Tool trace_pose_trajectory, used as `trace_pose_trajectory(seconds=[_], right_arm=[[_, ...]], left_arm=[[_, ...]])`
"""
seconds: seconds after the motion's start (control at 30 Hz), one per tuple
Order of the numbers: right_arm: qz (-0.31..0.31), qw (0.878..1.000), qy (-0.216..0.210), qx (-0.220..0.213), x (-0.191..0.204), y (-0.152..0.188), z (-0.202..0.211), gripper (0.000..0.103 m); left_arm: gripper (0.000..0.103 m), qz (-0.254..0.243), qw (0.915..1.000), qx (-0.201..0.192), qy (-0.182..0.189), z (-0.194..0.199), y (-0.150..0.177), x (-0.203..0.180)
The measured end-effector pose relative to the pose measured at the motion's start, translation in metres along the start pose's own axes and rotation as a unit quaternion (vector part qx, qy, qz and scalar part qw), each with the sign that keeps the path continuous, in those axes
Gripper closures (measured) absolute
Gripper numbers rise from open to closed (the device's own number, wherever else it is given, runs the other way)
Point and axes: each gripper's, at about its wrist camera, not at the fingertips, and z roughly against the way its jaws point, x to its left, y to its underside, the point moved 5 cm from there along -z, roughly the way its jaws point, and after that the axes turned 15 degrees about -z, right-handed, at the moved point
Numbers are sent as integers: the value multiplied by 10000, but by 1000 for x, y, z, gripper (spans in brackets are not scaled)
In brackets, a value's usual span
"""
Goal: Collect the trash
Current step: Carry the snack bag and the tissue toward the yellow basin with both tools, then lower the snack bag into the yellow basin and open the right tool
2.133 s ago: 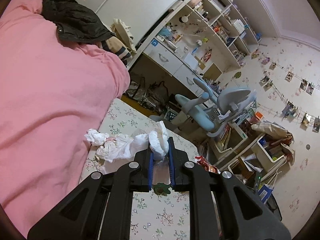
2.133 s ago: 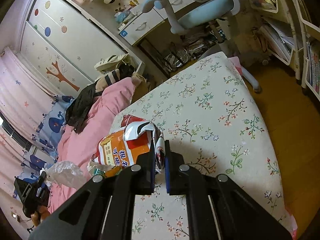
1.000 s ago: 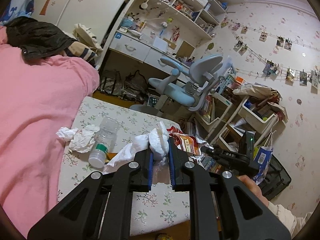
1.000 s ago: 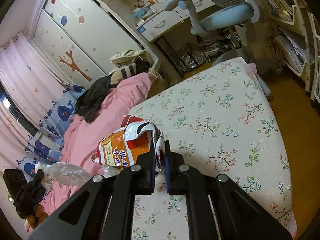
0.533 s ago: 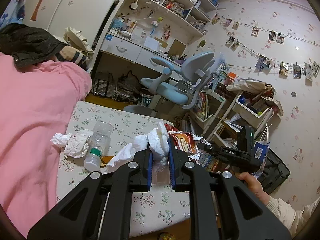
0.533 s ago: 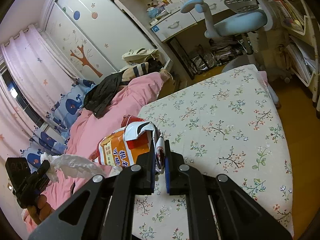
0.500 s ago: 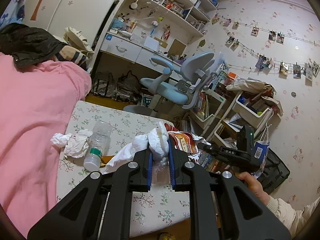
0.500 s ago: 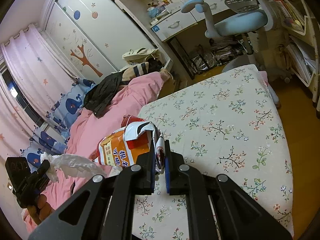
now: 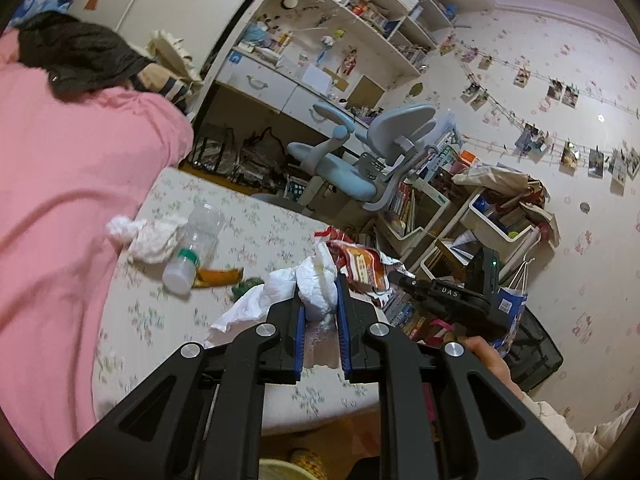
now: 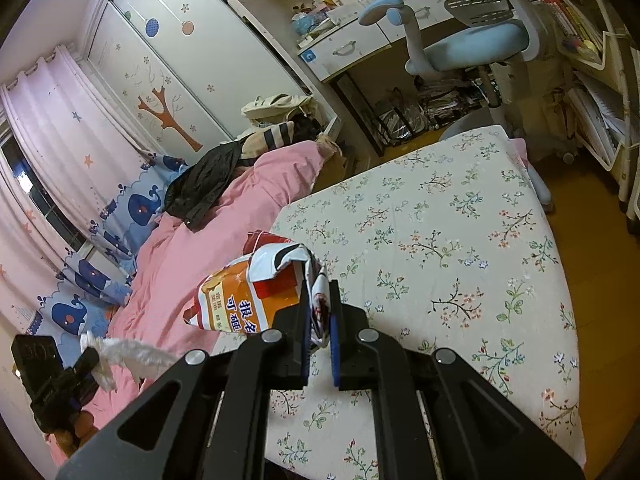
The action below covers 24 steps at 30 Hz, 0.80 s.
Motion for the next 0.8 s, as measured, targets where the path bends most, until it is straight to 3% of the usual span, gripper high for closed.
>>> trace_pose_trajectory(seconds=[0.43,0.8], right_arm=[[-180,9997,-171,-19,0,33,28,95],[-90,9997,-165,148,3,83,46,95]], left_arm=[[90,399,9990,191,23,37,42,-10],[90,341,9980,171,506,90,61,-37]])
